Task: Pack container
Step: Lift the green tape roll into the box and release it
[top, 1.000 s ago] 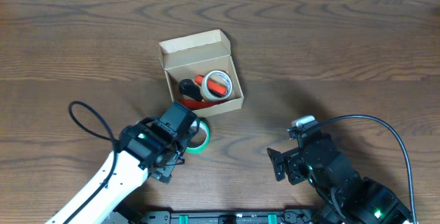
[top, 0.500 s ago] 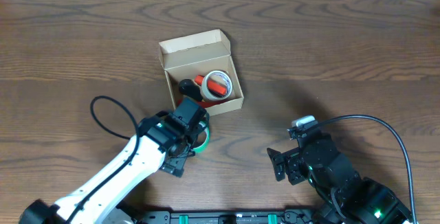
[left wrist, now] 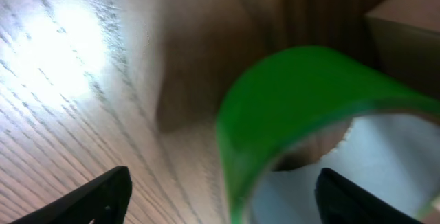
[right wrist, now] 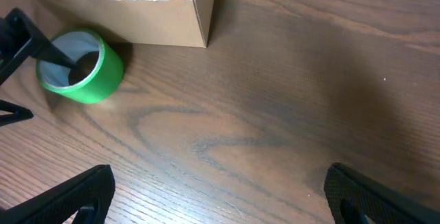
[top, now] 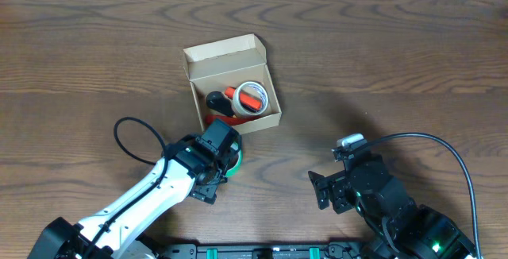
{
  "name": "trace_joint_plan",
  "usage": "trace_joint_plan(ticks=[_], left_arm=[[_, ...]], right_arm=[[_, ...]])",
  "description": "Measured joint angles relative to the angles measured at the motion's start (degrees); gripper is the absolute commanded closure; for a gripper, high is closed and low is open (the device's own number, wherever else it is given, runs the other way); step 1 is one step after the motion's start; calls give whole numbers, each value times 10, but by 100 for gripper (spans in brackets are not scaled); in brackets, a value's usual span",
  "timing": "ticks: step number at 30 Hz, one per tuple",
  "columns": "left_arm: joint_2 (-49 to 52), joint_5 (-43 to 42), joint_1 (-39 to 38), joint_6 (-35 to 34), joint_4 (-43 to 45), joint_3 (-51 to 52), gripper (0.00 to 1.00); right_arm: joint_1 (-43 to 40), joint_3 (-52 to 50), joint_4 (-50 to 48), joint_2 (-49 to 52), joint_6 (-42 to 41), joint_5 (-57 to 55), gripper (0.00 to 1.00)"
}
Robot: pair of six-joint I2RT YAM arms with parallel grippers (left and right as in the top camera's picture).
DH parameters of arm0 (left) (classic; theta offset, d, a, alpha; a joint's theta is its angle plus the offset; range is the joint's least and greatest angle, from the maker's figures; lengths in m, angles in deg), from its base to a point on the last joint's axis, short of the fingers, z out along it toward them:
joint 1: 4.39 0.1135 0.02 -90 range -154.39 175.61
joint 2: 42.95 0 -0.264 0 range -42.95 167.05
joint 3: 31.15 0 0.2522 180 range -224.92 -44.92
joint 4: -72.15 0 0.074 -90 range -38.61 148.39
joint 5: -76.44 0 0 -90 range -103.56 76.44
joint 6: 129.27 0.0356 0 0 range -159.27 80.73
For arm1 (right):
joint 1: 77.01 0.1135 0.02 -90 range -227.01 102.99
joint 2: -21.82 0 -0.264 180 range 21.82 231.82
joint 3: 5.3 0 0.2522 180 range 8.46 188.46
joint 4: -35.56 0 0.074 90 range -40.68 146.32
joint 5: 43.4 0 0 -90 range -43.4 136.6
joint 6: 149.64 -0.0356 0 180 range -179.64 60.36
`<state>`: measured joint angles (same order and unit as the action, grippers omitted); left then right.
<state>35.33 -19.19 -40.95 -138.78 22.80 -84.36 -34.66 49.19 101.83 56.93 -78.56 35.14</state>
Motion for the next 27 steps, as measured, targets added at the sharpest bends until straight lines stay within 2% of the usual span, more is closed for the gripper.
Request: trace_joint_plan(ticks=[2,6,11,14,18,27], left_arm=[[0,-1,0,-8,3,8,32],[0,-2,-1,-17,7,15,62],[0,-4,-1,-26,14,15,89],[0,-9,-1,-25,17,15,94],[-13,-18,-1,-25,17,16,94],[-173,-19,-33,-25,-12,16,94]], right_arm=[[0,0,0,0,0,0,1],[0,0,0,0,0,0,1],[0,0,0,0,0,0,1],[0,0,0,0,0,0,1],[0,0,0,0,0,0,1],[0,0,0,0,0,0,1]])
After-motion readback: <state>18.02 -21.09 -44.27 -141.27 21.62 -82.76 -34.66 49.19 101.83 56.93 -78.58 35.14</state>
